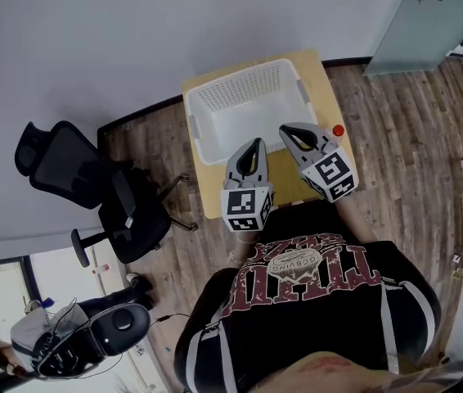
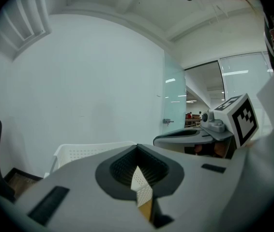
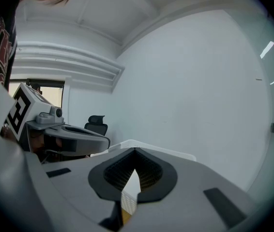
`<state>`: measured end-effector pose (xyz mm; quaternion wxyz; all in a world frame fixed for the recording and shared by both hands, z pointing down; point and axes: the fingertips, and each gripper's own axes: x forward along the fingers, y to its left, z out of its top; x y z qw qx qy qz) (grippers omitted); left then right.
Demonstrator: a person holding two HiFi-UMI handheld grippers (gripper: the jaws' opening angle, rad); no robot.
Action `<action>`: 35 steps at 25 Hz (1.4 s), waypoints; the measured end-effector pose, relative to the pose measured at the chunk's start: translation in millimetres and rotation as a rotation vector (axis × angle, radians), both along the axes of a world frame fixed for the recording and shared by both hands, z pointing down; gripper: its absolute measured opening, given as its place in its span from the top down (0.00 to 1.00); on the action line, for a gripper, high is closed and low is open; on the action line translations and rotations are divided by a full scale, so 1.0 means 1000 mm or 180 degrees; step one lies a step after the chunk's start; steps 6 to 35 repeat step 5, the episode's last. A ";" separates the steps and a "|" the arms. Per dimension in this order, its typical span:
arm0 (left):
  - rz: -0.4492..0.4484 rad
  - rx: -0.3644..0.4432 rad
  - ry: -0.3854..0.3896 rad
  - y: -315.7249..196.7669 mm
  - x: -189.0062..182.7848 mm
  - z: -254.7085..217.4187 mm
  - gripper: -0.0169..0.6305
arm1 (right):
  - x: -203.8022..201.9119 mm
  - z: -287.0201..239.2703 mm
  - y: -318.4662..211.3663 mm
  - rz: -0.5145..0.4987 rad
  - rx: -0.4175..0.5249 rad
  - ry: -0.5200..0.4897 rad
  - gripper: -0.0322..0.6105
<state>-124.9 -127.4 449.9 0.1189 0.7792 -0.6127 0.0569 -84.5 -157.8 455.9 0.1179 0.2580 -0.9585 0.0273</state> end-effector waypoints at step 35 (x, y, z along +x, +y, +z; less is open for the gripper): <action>0.0007 -0.0005 -0.0003 -0.004 -0.003 0.001 0.93 | -0.004 0.001 -0.003 -0.0016 -0.0007 0.0011 0.93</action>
